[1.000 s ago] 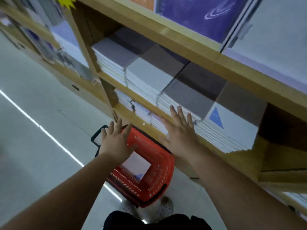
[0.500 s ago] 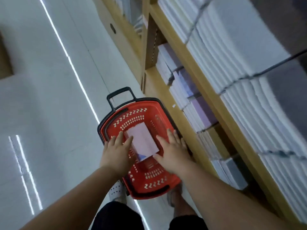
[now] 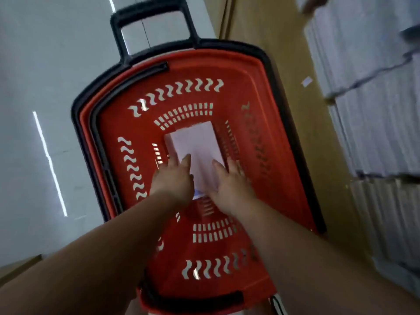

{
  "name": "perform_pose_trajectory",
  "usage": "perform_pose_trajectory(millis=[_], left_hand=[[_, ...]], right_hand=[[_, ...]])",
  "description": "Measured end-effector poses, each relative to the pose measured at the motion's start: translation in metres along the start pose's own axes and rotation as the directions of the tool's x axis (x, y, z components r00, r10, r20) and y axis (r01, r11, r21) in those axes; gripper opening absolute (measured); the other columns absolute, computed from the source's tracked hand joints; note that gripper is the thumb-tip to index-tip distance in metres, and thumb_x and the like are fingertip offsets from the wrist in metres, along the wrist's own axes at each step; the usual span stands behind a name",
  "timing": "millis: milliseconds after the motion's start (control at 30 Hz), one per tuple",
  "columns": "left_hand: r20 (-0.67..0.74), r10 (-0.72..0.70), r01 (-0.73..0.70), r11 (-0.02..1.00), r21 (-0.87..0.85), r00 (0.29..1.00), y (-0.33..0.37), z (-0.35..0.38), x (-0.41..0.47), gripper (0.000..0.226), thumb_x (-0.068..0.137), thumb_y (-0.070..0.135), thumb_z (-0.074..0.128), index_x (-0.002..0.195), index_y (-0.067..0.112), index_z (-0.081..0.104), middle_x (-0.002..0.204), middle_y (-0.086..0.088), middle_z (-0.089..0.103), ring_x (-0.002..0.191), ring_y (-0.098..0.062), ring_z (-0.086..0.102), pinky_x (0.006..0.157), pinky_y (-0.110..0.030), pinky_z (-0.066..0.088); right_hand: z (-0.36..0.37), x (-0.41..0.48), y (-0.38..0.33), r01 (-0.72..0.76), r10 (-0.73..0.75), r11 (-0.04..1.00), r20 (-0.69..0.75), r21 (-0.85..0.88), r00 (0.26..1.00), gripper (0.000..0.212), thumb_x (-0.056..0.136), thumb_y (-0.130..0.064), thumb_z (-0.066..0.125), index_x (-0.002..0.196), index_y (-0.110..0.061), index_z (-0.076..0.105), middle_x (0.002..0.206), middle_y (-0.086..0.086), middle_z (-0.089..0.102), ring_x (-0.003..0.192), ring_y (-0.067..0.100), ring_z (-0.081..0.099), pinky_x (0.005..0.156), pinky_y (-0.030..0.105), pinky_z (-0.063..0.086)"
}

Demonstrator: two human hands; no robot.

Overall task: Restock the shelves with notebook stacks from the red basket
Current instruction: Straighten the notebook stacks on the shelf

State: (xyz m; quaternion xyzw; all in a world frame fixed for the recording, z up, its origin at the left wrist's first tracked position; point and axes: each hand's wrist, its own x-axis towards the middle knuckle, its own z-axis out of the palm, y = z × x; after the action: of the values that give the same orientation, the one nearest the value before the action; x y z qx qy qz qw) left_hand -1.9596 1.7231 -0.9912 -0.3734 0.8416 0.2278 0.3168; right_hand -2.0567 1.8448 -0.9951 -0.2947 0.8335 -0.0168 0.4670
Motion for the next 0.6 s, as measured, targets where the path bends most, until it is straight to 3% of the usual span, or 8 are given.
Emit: perform_pose_trajectory(millis=[133, 267, 333, 500, 600], left_hand=[[0.023, -0.002, 0.0, 0.997, 0.076, 1.0, -0.003, 0.034, 0.048, 0.07, 0.102, 0.035, 0.046, 0.16, 0.027, 0.009, 0.167, -0.015, 0.006, 0.147, -0.039, 0.027, 0.115, -0.051, 0.034], [0.08, -0.058, 0.05, 0.994, 0.093, 0.995, -0.01, 0.066, 0.087, 0.073, 0.101, 0.026, 0.045, 0.16, 0.024, 0.002, 0.167, -0.02, -0.007, 0.147, -0.042, 0.025, 0.112, -0.052, 0.035], [0.122, -0.136, 0.136, 0.991, 0.009, 0.983, -0.012, 0.079, 0.101, 0.076, 0.099, 0.017, 0.044, 0.16, 0.025, 0.0, 0.166, -0.022, -0.01, 0.145, -0.043, 0.028, 0.11, -0.051, 0.04], [0.189, -0.254, 0.292, 0.933, -0.212, 0.949, -0.019, 0.108, 0.12, 0.085, 0.098, 0.01, 0.044, 0.158, 0.026, -0.014, 0.163, -0.027, 0.012, 0.146, -0.043, 0.031, 0.111, -0.051, 0.042], [0.186, -0.234, 0.281, 0.916, -0.287, 0.954, -0.02, 0.13, 0.123, 0.086, 0.102, 0.029, 0.047, 0.156, 0.031, -0.02, 0.165, -0.021, 0.011, 0.143, -0.04, 0.037, 0.109, -0.052, 0.044]], right_hand=[[0.026, 0.049, 0.018, 0.055, -0.055, 0.998, 0.015, -0.016, 0.998, 0.082, 0.096, -0.051, 0.054, 0.16, -0.039, 0.005, 0.17, 0.003, -0.01, 0.156, 0.033, 0.009, 0.123, 0.05, 0.024], [0.039, 0.1, 0.038, 0.029, -0.028, 0.997, 0.004, -0.071, 1.0, 0.086, 0.095, -0.049, 0.056, 0.162, -0.032, 0.006, 0.17, 0.004, -0.009, 0.156, 0.028, 0.006, 0.124, 0.045, 0.019], [0.044, 0.118, 0.046, 0.015, -0.014, 0.996, 0.004, -0.089, 1.0, 0.088, 0.095, -0.05, 0.058, 0.163, -0.03, 0.005, 0.17, 0.005, -0.01, 0.156, 0.028, 0.006, 0.124, 0.044, 0.019], [0.065, 0.151, 0.05, 0.001, 0.005, 0.998, 0.081, -0.067, 0.997, 0.083, 0.1, -0.041, 0.054, 0.161, -0.035, -0.001, 0.169, 0.003, -0.019, 0.156, 0.032, 0.011, 0.124, 0.043, 0.021], [0.079, 0.16, 0.051, -0.012, 0.01, 1.0, 0.092, 0.02, 0.996, 0.085, 0.102, -0.033, 0.052, 0.16, -0.038, -0.011, 0.168, 0.004, -0.023, 0.156, 0.032, 0.009, 0.125, 0.042, 0.02]])
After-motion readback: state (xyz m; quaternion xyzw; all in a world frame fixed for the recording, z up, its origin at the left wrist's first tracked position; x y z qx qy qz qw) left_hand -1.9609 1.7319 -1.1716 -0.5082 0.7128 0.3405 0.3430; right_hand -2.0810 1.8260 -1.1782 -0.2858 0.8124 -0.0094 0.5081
